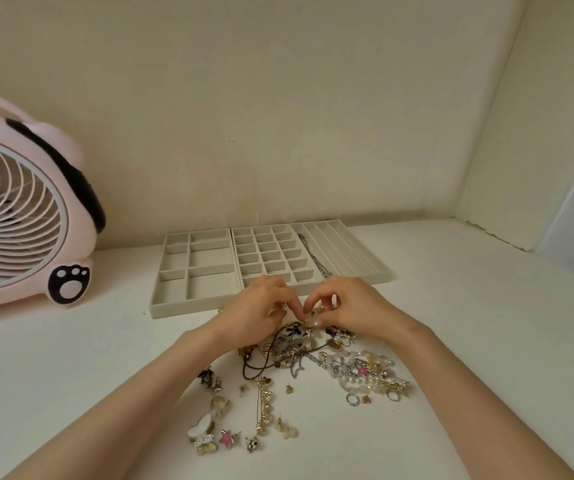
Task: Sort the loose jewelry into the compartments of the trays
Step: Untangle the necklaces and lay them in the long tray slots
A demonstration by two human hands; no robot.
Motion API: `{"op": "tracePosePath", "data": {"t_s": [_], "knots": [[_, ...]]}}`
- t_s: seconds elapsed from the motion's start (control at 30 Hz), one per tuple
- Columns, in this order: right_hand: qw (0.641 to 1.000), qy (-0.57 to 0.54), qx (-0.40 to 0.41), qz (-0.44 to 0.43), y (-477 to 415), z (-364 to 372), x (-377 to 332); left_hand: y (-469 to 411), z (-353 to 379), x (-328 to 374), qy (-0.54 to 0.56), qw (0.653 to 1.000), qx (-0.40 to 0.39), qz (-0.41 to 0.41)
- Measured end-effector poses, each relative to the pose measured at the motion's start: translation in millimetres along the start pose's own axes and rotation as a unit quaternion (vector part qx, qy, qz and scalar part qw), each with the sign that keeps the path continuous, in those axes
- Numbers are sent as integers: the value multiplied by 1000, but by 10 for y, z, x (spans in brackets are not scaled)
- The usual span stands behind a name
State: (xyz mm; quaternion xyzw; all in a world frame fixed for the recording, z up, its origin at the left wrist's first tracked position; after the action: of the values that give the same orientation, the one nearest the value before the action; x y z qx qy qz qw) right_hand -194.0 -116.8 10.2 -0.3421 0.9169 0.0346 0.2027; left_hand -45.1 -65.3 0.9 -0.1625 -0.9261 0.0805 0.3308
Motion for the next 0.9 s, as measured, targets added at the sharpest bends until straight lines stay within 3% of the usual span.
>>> {"op": "tracePosePath", "data": {"t_s": [0.43,0.53,0.67,0.9], "knots": [[996,86,-9,-25,11,41,-97,12,-68,-13,14,1000,25,-1],[998,-56,16,-13,27,-29,-48,19,-96,8,98,992,70,-22],[971,-222,83,-24,35,-161,-46,7,-82,98,262,962,72,-40],[937,-331,108,-35,22,-176,-84,22,-98,125,284,954,84,-43]]}}
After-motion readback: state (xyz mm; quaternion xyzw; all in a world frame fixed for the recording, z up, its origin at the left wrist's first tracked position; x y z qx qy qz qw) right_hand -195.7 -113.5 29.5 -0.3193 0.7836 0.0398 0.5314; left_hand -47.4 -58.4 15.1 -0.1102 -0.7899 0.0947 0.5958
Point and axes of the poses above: each hand's wrist, its own y-axis away from the middle knuckle, its own z-axis out of the palm, x = y × z, the point moved 4 cm from there along -y, towards the middle knuckle, and after that the axes turned 11 degrees about y, right-handed, at the moved point
